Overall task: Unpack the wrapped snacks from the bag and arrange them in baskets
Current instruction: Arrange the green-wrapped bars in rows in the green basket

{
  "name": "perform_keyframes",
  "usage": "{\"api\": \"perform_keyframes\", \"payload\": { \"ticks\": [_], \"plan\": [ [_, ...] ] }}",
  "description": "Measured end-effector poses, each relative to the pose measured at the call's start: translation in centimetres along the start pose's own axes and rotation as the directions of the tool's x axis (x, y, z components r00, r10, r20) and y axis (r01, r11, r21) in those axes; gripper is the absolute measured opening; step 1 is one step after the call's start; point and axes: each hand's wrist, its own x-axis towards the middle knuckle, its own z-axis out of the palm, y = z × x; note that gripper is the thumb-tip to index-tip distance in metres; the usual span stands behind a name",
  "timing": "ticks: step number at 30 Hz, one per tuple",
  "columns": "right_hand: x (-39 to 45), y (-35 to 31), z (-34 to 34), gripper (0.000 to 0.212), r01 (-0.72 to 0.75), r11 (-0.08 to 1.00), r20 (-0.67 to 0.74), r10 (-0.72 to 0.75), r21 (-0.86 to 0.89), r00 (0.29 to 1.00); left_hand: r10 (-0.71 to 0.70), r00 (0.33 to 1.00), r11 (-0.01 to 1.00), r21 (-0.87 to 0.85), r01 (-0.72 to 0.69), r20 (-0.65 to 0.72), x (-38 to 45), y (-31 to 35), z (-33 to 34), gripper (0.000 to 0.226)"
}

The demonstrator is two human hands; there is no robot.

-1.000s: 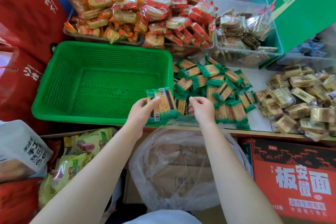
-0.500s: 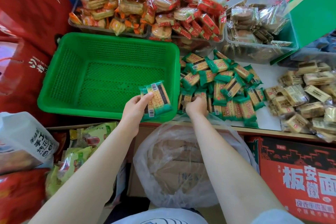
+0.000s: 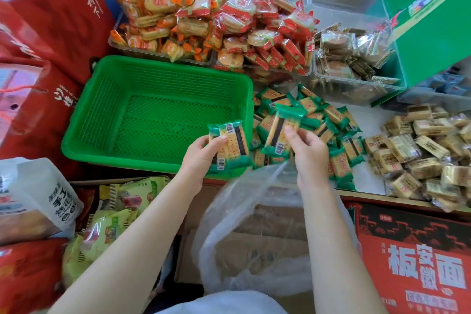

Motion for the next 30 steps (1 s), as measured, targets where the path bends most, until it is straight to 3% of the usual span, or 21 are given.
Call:
{"api": "perform_keyframes", "payload": {
  "ticks": [1,3,4,5,6,8,10,11,13,17,21,23,27,29,30],
  "plan": [
    [-0.5,-0.7,0.1,0.013,0.137,0.979,0.024,-0.135,-0.154,0.991,0.02,1.0,1.0,0.016,-0.021,0.011,-0.2,0.3,0.1,0.054],
    [-0.8,-1.5,0.4,0.02,0.375,0.72,0.033,-0.44,-0.584,0.897,0.057,0.998,0.997,0.052,-0.059,0.029,-0.5,0.9,-0.1,0.056],
    [-0.7,-1.9,0.5,0.023,0.392,0.621,0.019,-0.518,-0.679,0.855,0.069,0.997,0.996,0.063,-0.071,0.026,-0.6,1.1,-0.3,0.05],
    [-0.5,-2.2,0.5,0.025,0.374,0.618,-0.007,-0.524,-0.692,0.852,0.079,0.997,0.994,0.069,-0.08,0.015,-0.6,1.3,-0.6,0.043],
    [-0.3,-2.6,0.5,0.025,0.352,0.696,-0.034,-0.475,-0.626,0.879,0.083,0.997,0.994,0.074,-0.082,-0.003,-0.6,1.4,-1.0,0.037],
    [-0.7,-3.7,0.9,0.024,0.236,0.936,-0.026,-0.251,-0.263,0.968,0.088,0.996,0.994,0.071,-0.085,-0.029,-0.6,1.6,-1.9,0.036],
    [-1.8,-4.7,2.6,0.016,0.039,0.997,0.133,-0.047,0.064,0.99,0.088,0.995,0.995,0.058,-0.086,-0.035,-1.0,2.1,-2.7,0.041],
    [-2.4,-4.9,3.8,0.014,-0.014,0.994,0.227,-0.011,0.111,0.974,0.081,0.996,0.996,0.043,-0.079,-0.036,-1.0,2.2,-3.1,0.047],
    [-3.6,-4.9,6.5,0.017,0.01,0.999,0.337,-0.027,0.053,0.941,0.068,0.997,0.998,0.008,-0.068,-0.034,-1.6,2.6,-4.0,0.062],
    [-4.9,-4.5,11.3,0.026,0.063,0.998,0.45,-0.061,0.011,0.891,0.054,0.999,0.997,-0.05,-0.054,0.002,-1.5,3.5,-6.5,0.034],
    [-5.4,-4.2,15.7,0.052,0.063,0.998,0.606,-0.049,-0.002,0.794,0.081,0.99,0.996,-0.046,-0.076,0.116,-1.0,3.9,-9.6,0.04],
    [-5.8,-3.8,18.2,0.058,0.046,0.999,0.654,-0.033,-0.004,0.756,0.099,0.99,0.995,-0.014,-0.098,0.098,-0.7,3.9,-11.2,0.043],
    [-6.2,-3.0,23.5,0.069,-0.105,0.993,0.651,0.041,0.059,0.758,0.04,0.999,0.982,-0.186,-0.036,0.02,0.5,4.4,-14.8,0.072],
    [-5.9,-2.6,25.1,0.078,-0.156,0.987,0.675,0.097,0.028,0.732,0.066,0.997,0.951,-0.305,-0.052,0.036,0.8,4.5,-16.5,0.065],
    [-5.7,-2.5,25.7,0.067,-0.14,0.99,0.711,0.11,-0.016,0.695,0.076,0.997,0.944,-0.324,-0.062,0.03,1.2,4.5,-17.3,0.062]
  ]
}}
